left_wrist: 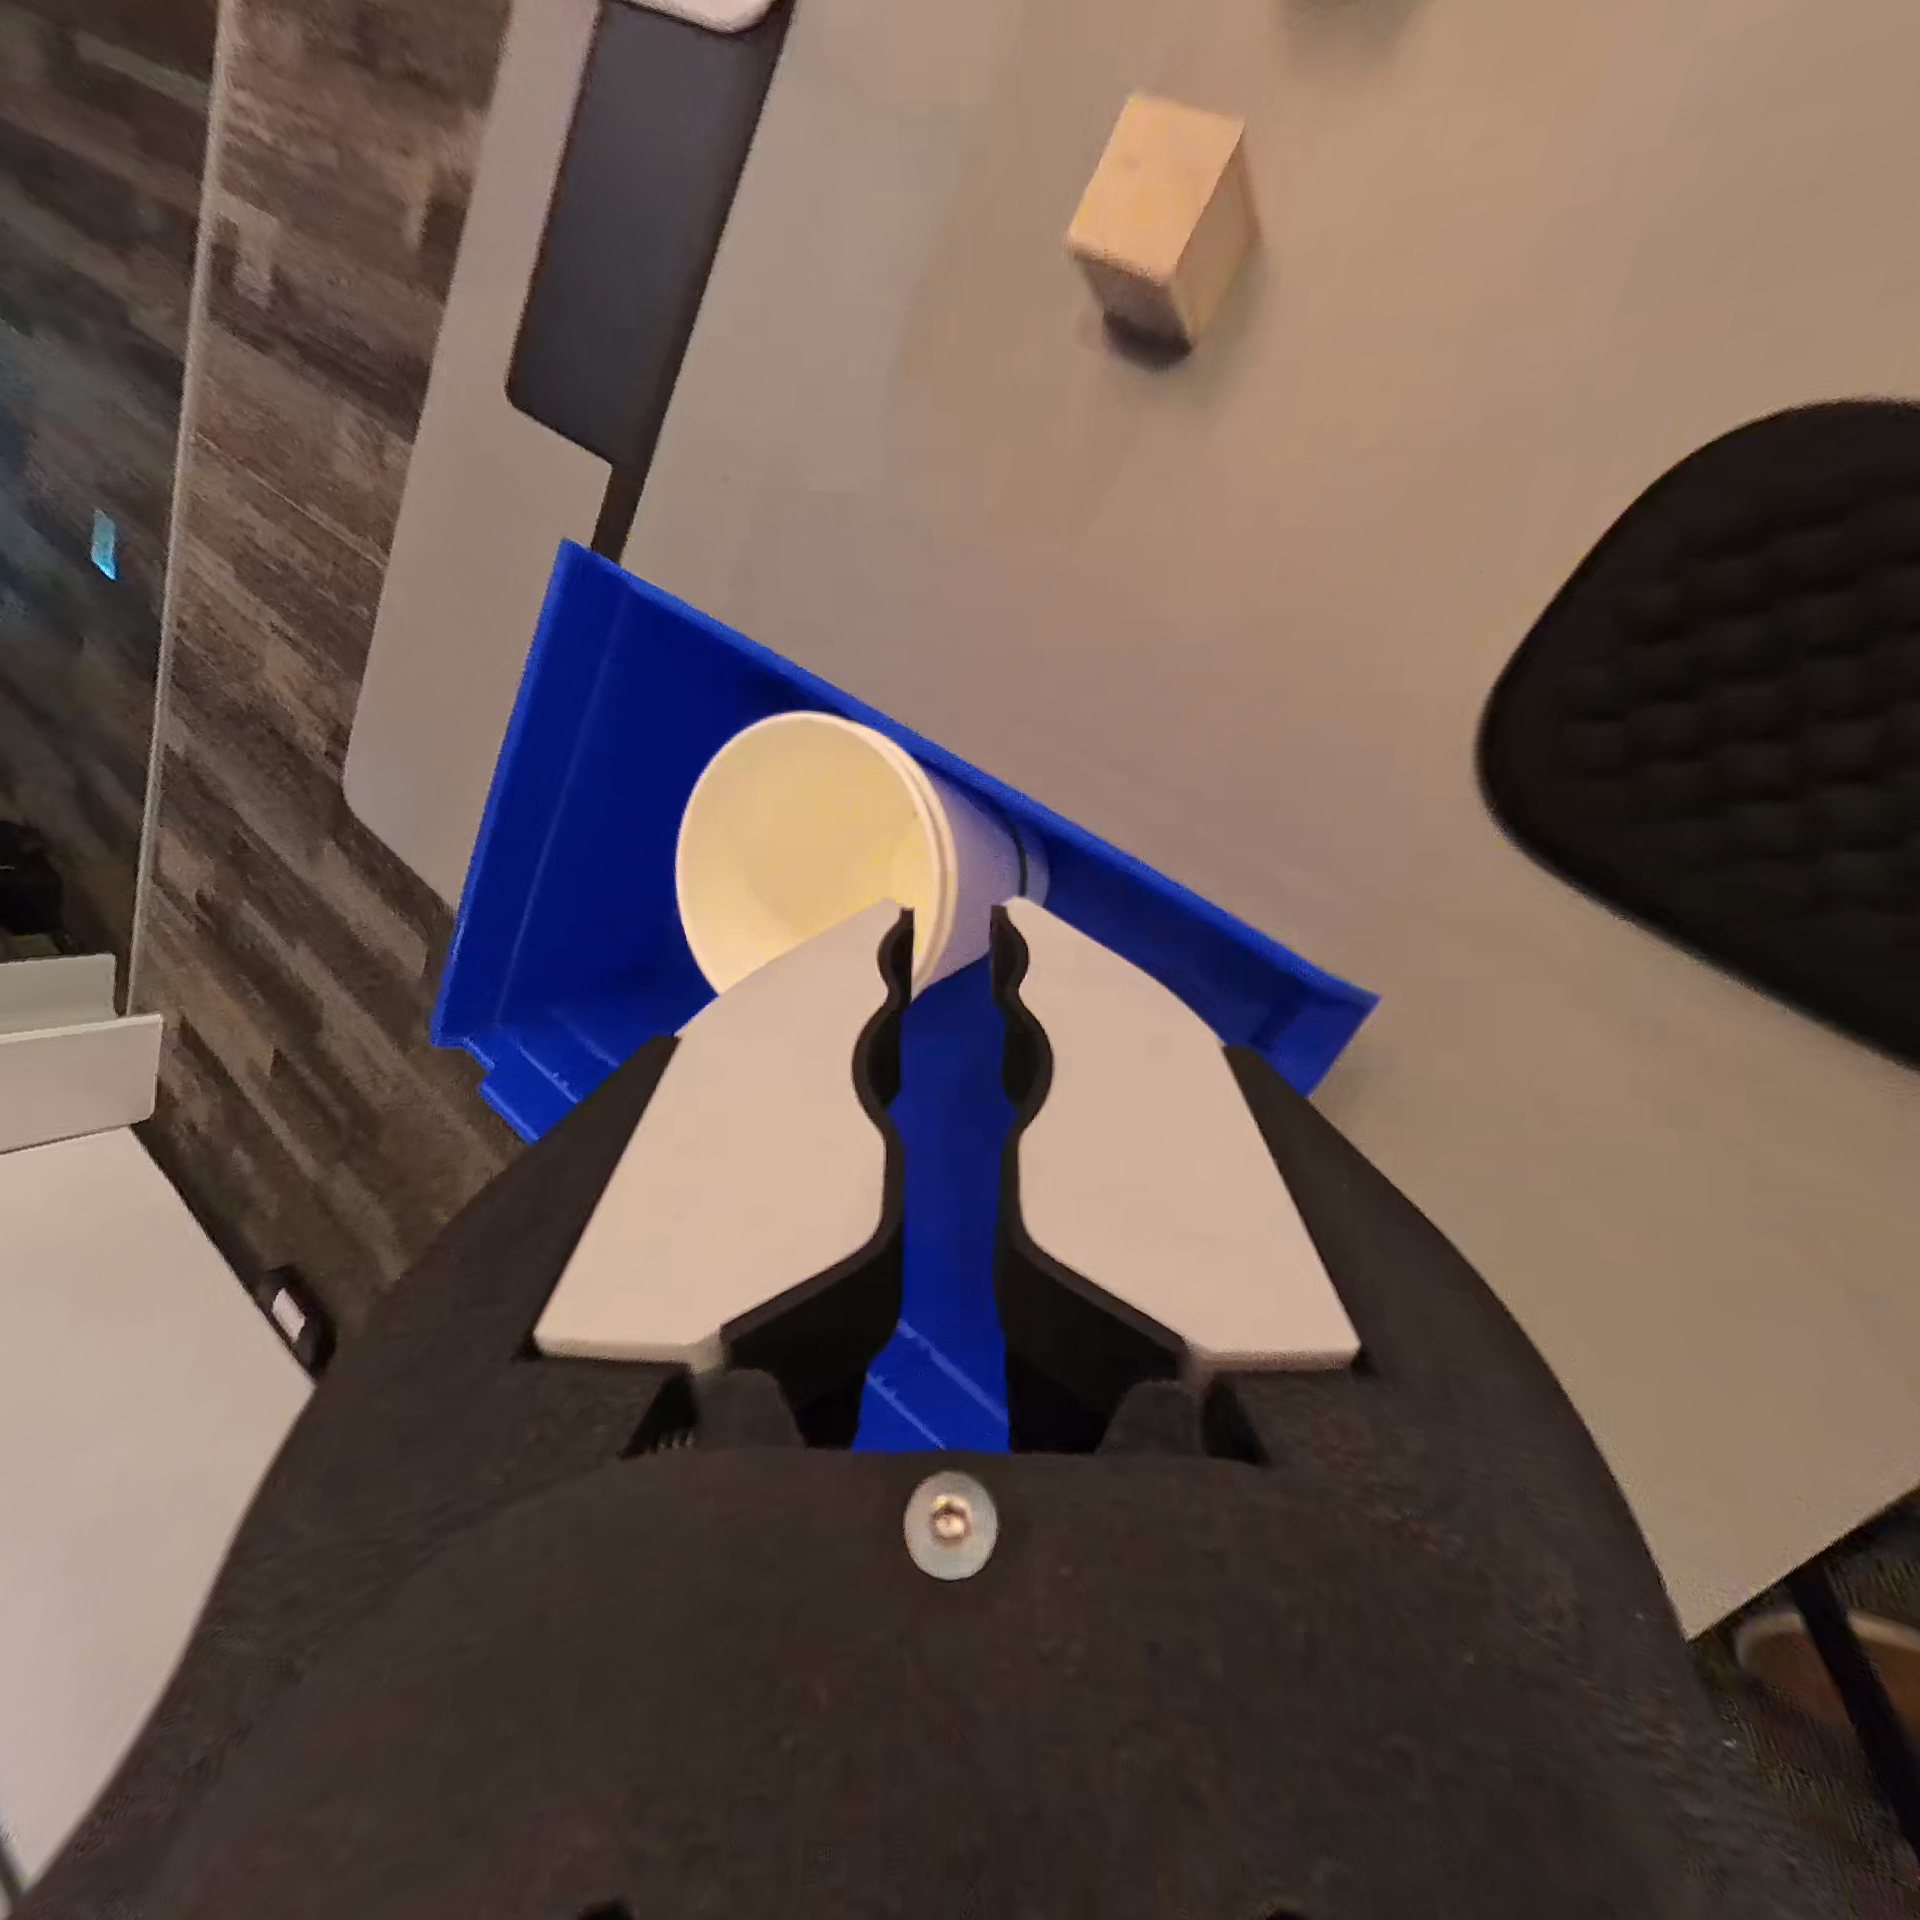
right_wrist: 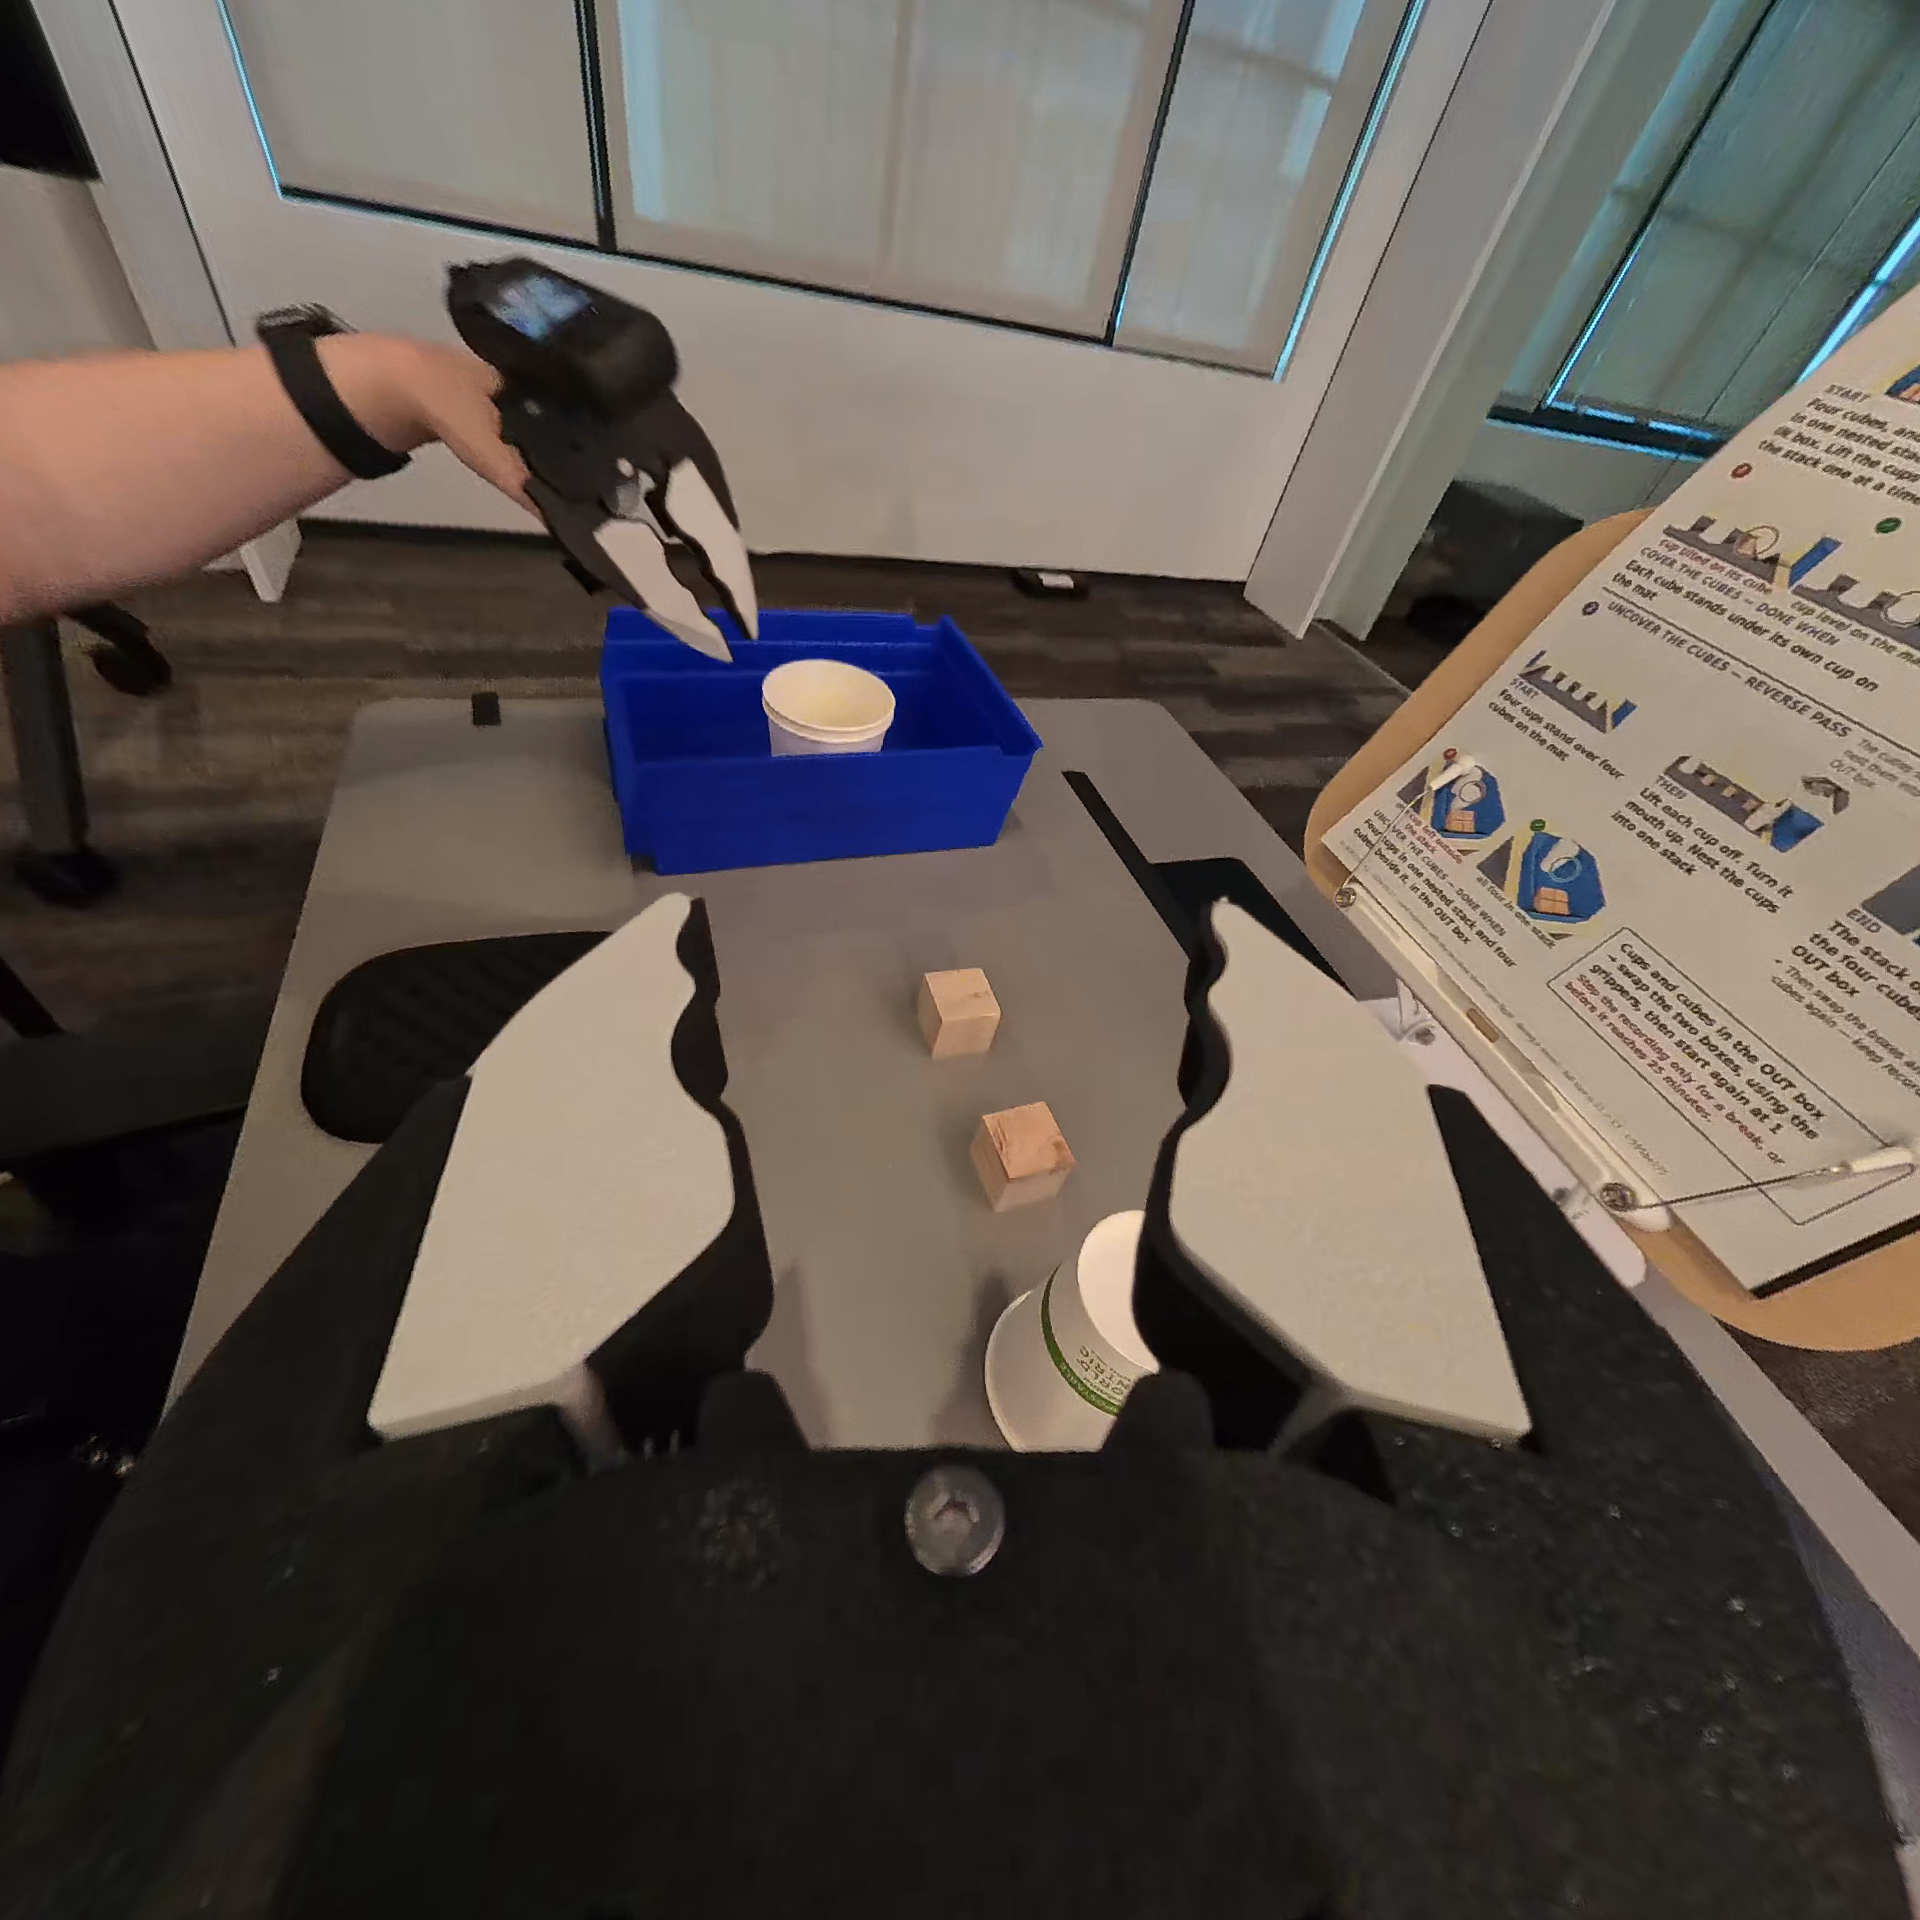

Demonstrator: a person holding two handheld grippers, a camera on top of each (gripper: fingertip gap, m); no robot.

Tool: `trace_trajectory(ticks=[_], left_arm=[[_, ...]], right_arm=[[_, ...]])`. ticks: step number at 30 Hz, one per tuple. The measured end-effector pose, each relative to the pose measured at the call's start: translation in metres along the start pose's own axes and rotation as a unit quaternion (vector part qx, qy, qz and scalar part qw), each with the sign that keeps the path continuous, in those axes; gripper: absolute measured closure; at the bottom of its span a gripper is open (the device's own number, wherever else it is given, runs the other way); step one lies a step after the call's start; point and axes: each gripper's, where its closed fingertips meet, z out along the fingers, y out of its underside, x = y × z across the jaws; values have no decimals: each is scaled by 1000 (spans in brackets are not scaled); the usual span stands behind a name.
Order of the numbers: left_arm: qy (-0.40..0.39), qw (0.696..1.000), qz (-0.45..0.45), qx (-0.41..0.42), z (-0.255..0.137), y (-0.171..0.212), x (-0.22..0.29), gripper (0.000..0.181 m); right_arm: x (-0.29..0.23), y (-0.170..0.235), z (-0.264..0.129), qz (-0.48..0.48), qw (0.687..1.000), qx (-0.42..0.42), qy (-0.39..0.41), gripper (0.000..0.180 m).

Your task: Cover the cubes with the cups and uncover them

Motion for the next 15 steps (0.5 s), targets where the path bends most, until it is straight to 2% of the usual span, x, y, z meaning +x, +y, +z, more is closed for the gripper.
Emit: trace_trajectory(ticks=[5,15], left_arm=[[57,995,-26,-80,34,16,-4,166],[88,990,-44,-103,53,20,-2,168]], right_arm=[[13,9,-8,23,1000,7,0,97],[26,22,-17,47,999,5,-2,99]])
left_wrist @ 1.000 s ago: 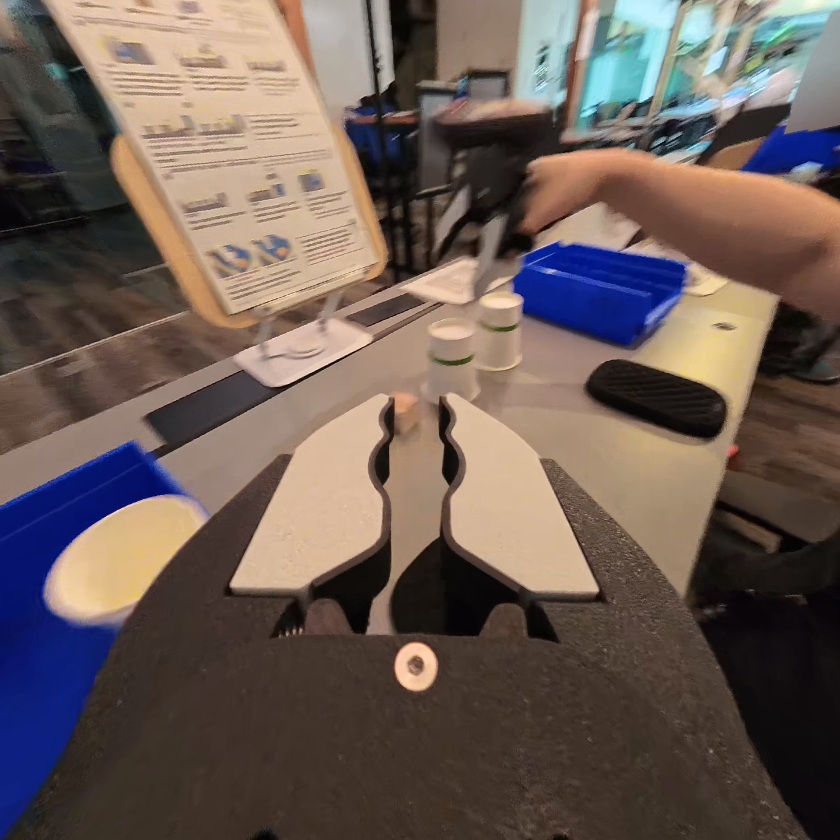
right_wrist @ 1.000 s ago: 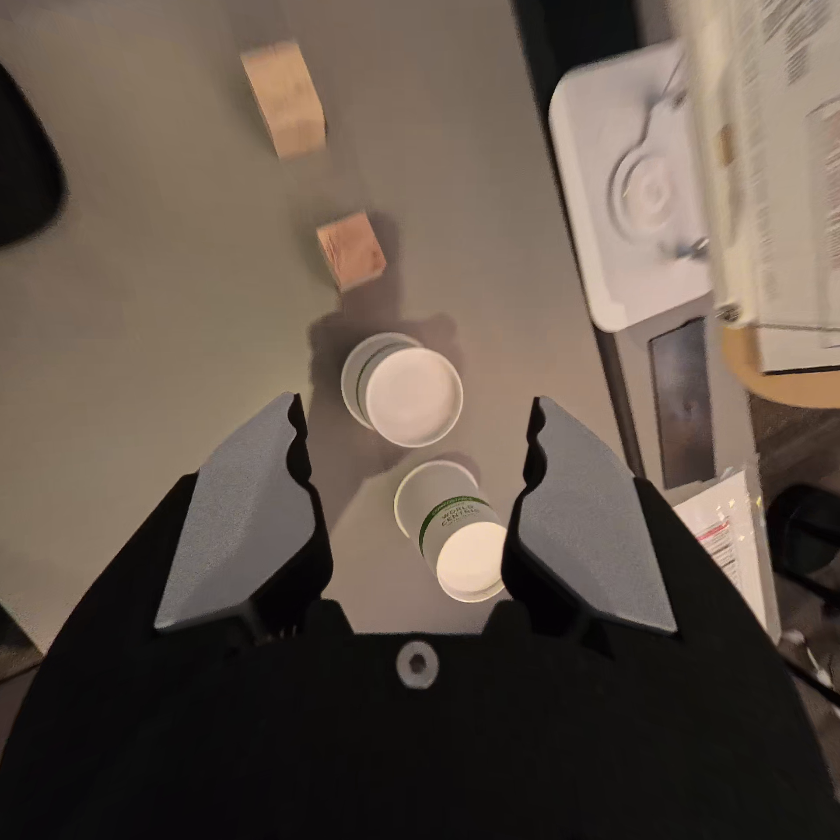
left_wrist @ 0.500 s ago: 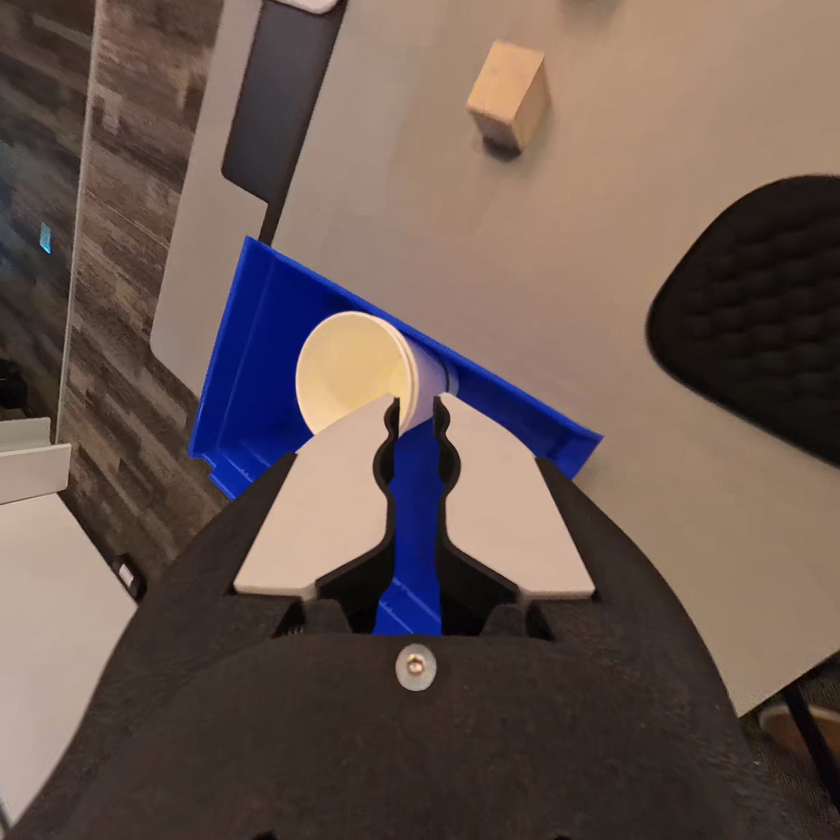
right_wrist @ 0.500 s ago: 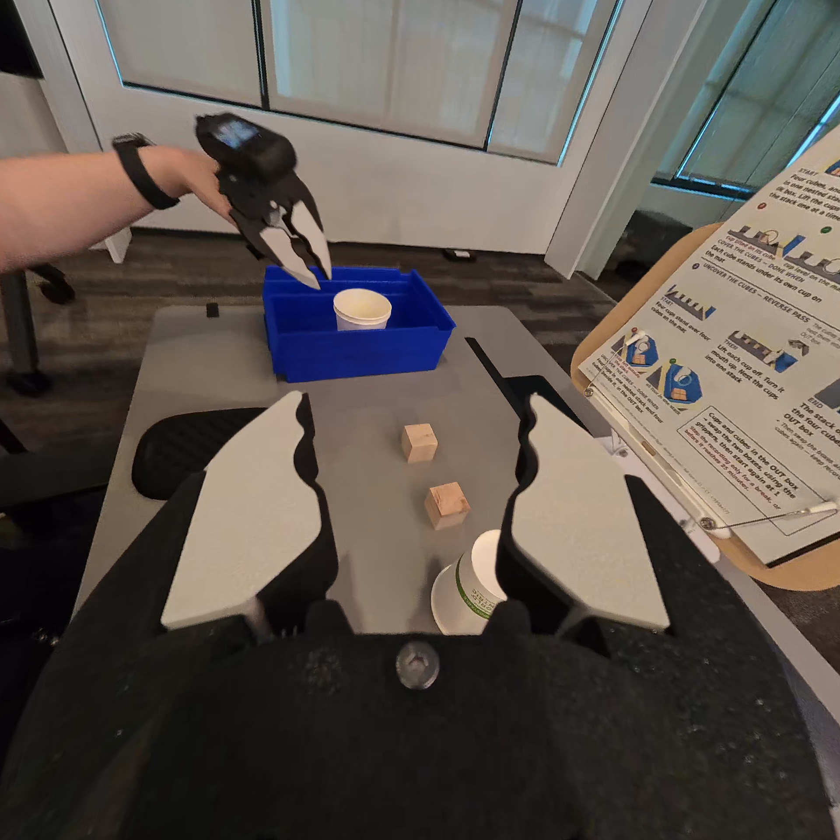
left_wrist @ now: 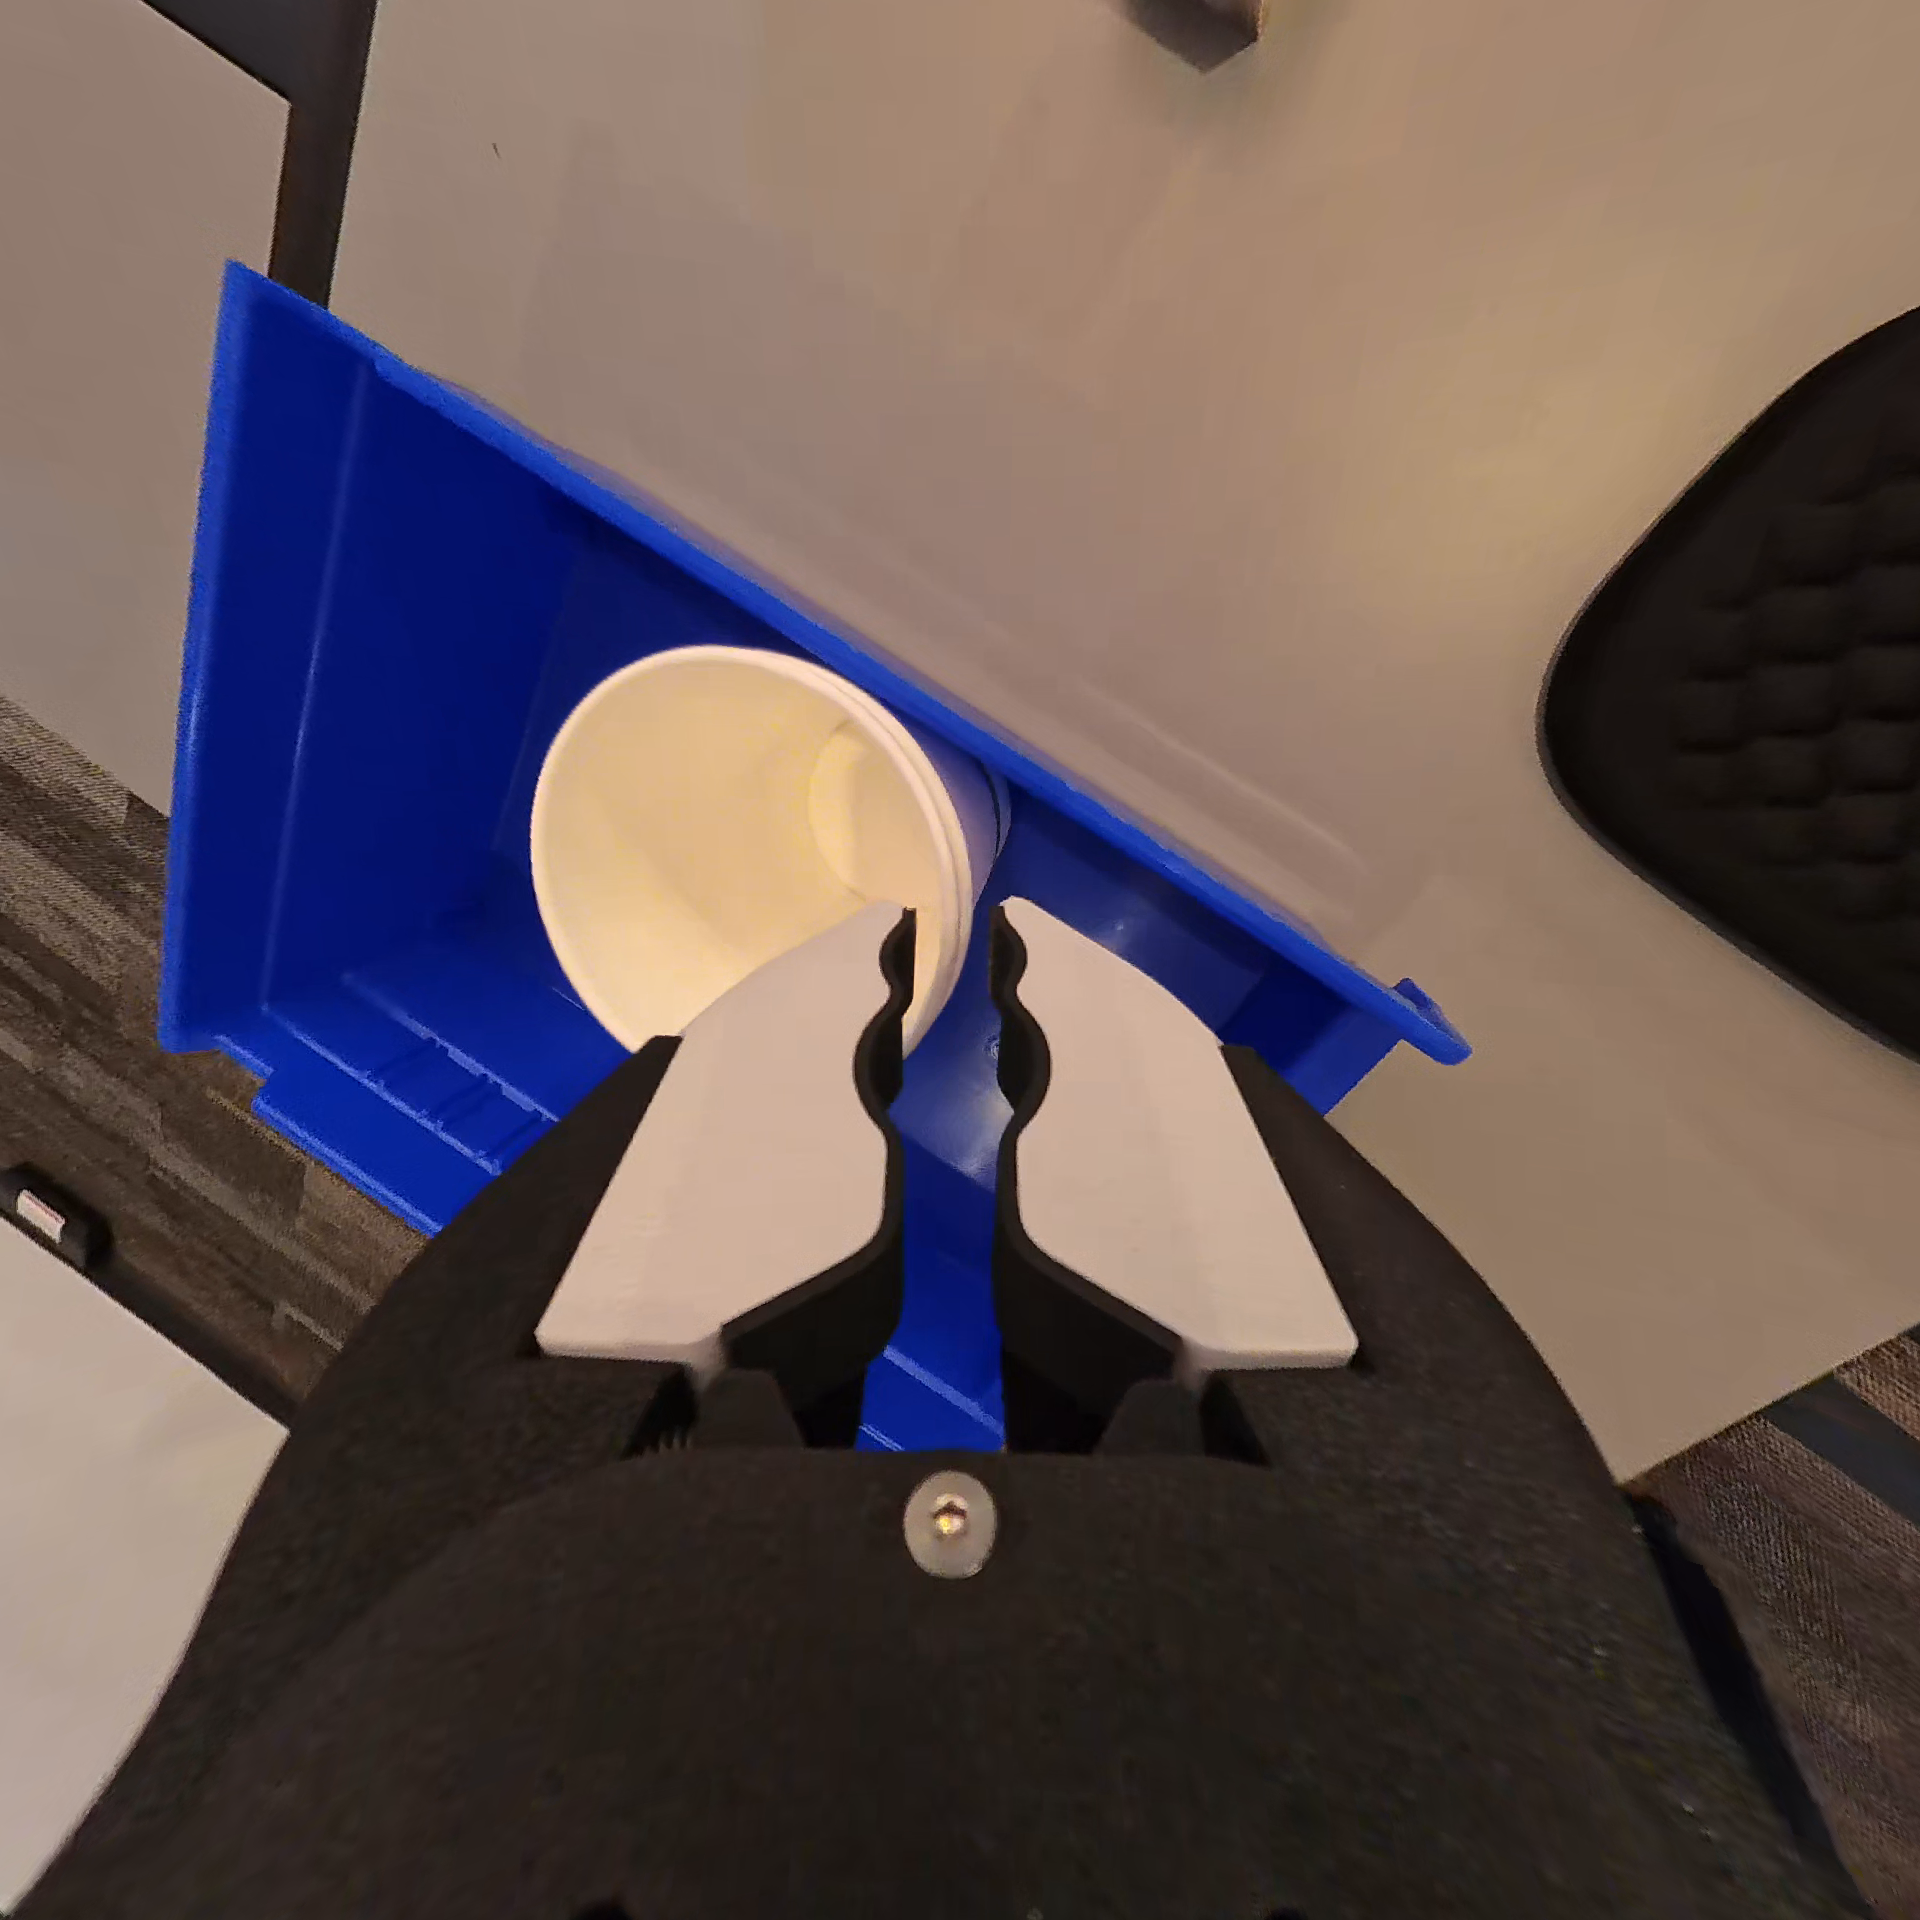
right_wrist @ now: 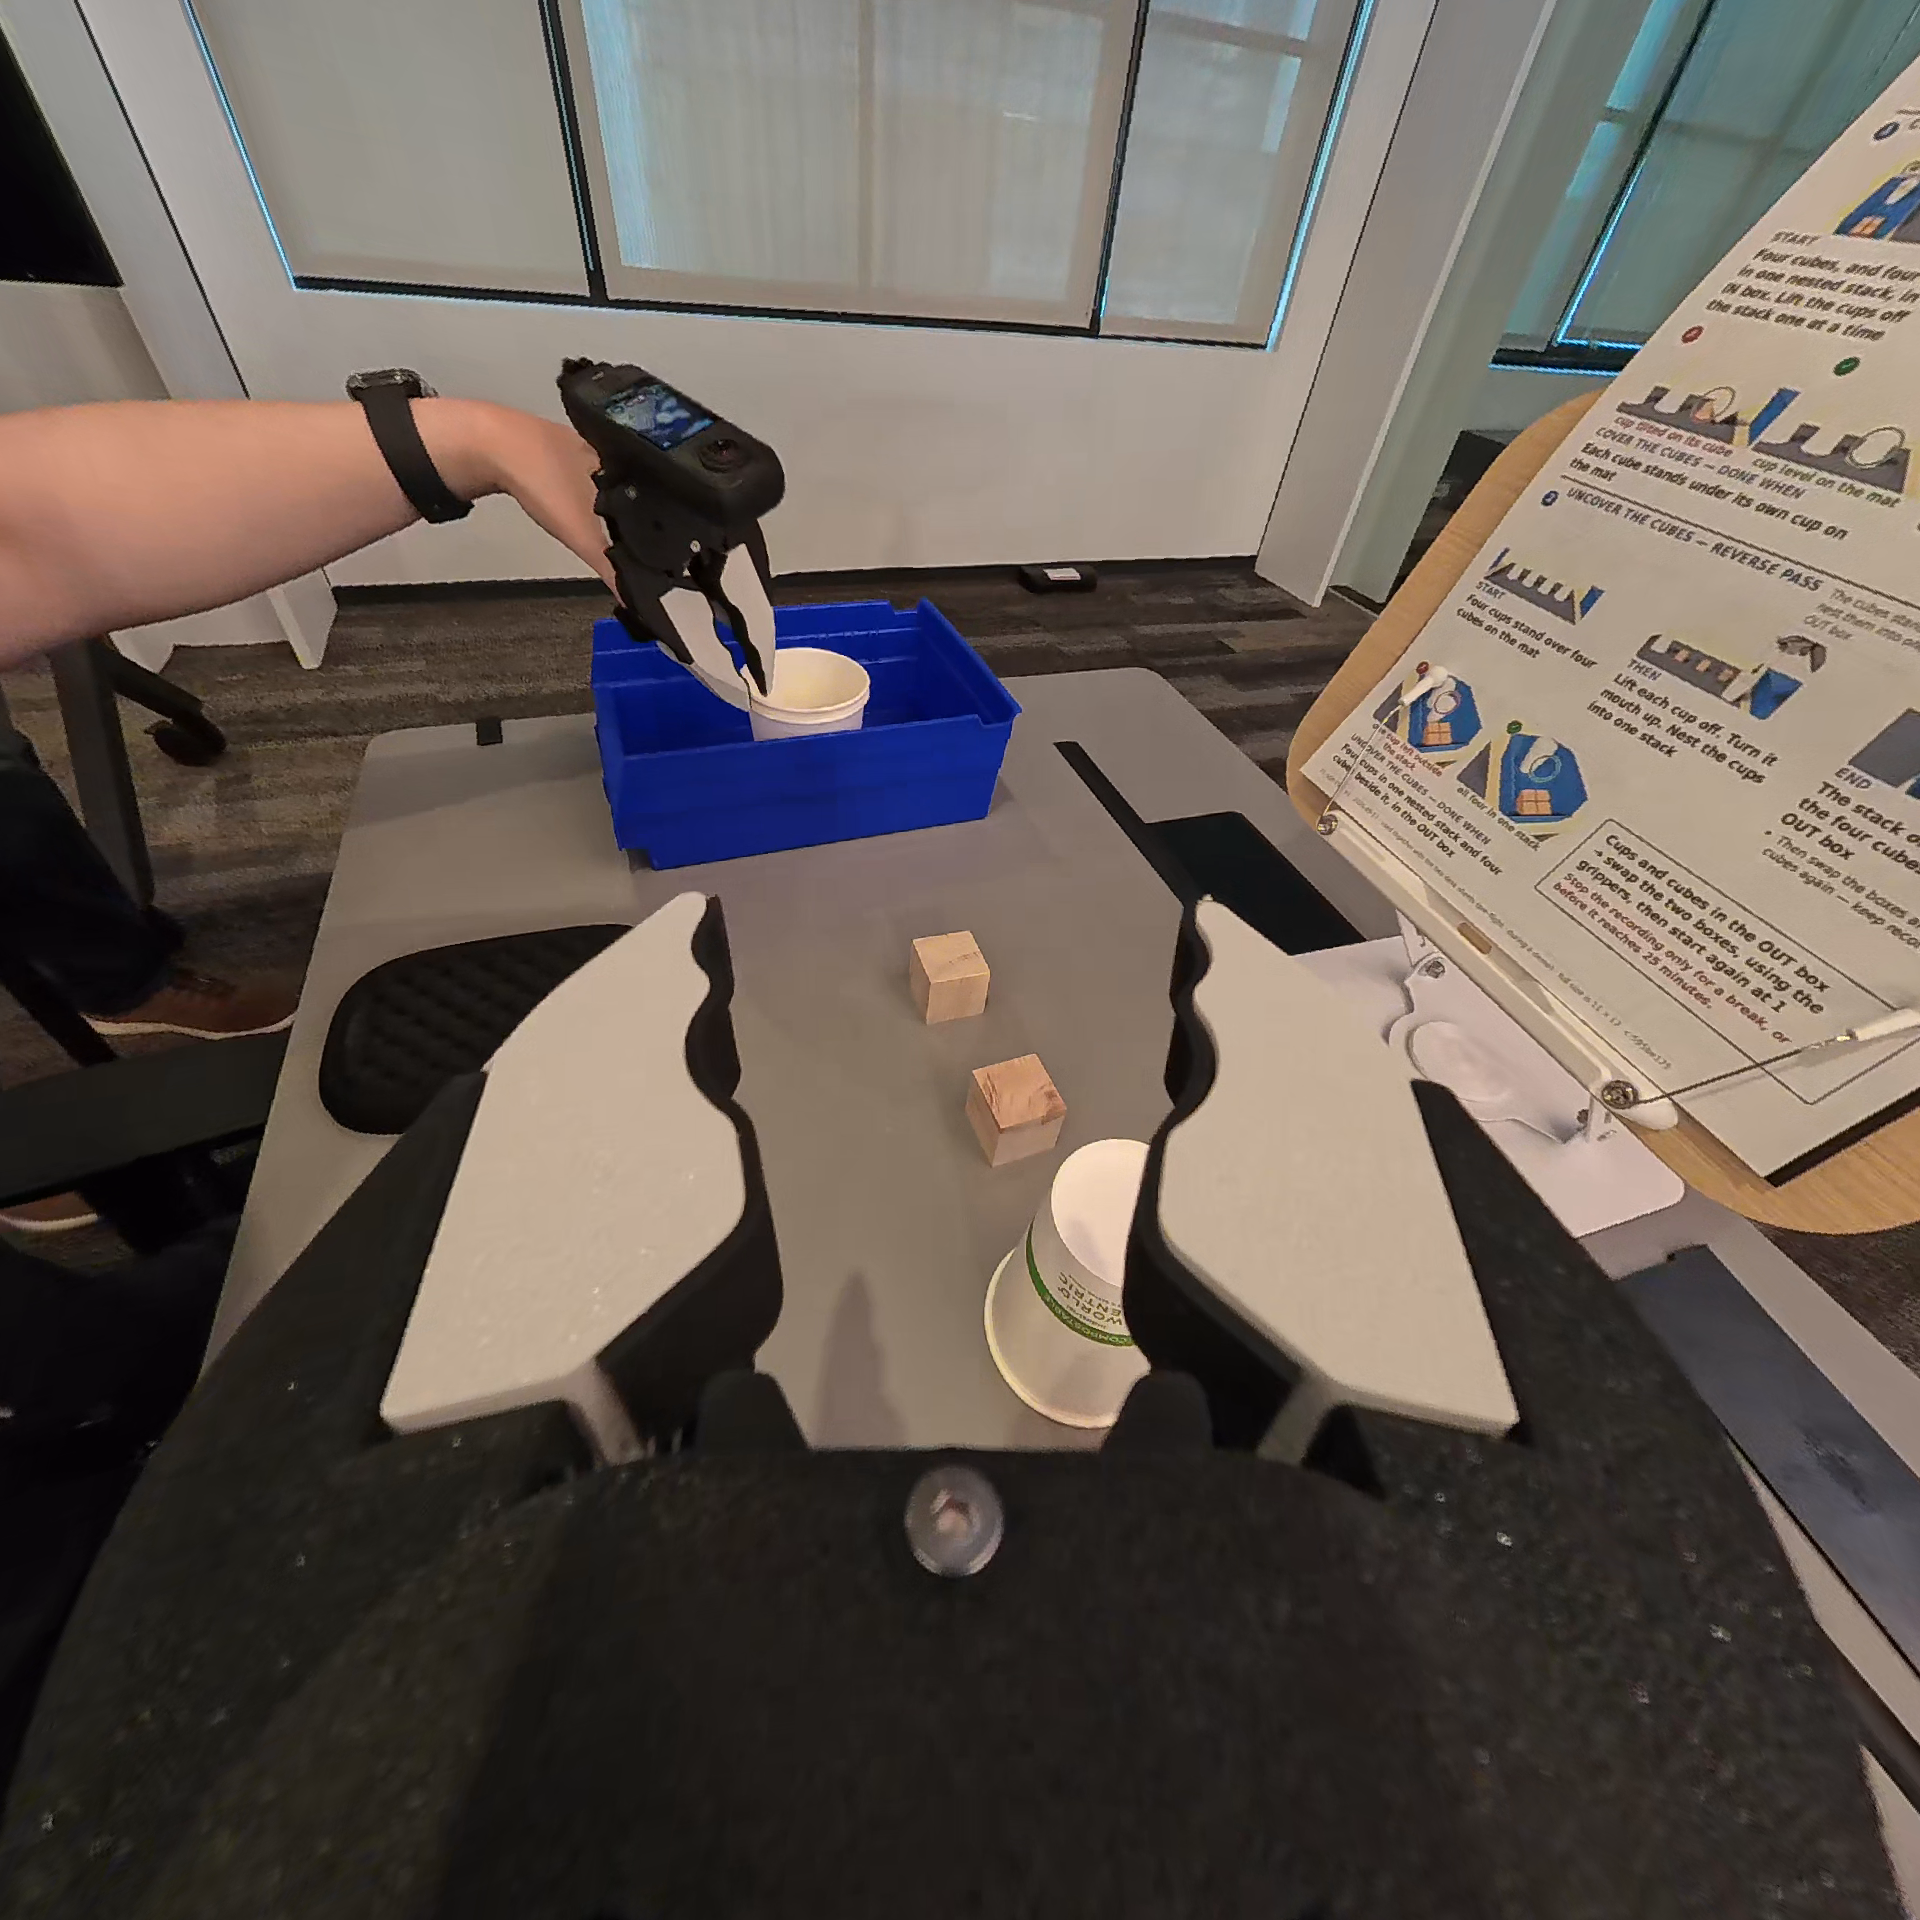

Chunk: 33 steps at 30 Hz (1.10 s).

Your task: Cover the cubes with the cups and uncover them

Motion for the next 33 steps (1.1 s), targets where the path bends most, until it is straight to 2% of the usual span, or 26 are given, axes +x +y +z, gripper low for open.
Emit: trace_trajectory(ticks=[20,33], left_arm=[[55,998,-38,21,6,-2,2,177],[50,997,-39,32,-8,-4,-5,178]], right_arm=[[4,7,0,12,1000,-12,3,101],[6,13,3,18,1000,-23,0,101]])
